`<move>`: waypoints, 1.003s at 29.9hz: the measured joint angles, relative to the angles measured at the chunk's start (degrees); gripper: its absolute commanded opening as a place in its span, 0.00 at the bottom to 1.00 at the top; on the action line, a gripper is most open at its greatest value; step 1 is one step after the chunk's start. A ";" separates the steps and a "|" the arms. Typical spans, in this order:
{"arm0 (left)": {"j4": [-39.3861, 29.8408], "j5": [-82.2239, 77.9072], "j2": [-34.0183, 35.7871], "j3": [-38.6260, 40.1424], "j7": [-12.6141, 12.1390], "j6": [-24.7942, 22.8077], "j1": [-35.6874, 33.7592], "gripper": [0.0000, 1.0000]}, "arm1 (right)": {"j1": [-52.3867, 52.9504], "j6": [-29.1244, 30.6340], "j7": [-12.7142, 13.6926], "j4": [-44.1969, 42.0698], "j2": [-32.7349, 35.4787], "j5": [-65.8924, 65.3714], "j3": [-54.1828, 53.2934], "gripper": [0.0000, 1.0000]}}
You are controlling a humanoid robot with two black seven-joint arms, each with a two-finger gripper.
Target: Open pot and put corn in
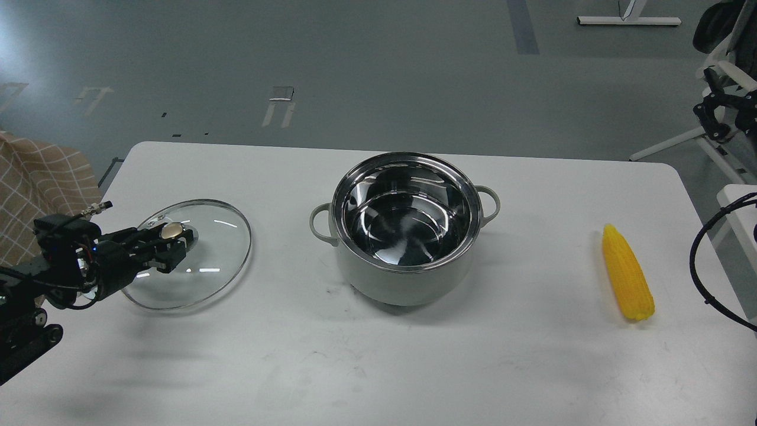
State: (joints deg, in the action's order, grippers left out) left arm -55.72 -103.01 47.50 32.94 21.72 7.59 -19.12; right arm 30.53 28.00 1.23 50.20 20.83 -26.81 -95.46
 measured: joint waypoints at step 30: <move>6.86 49.49 -4.03 3.20 6.28 -8.02 -29.25 0.94 | -3.00 0.01 -0.71 12.11 14.23 -29.60 7.51 1.00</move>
State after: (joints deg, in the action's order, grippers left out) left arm -48.85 -53.52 43.47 36.14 28.00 -0.43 -48.36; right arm 27.53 28.01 0.52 62.31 35.06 -56.40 -87.95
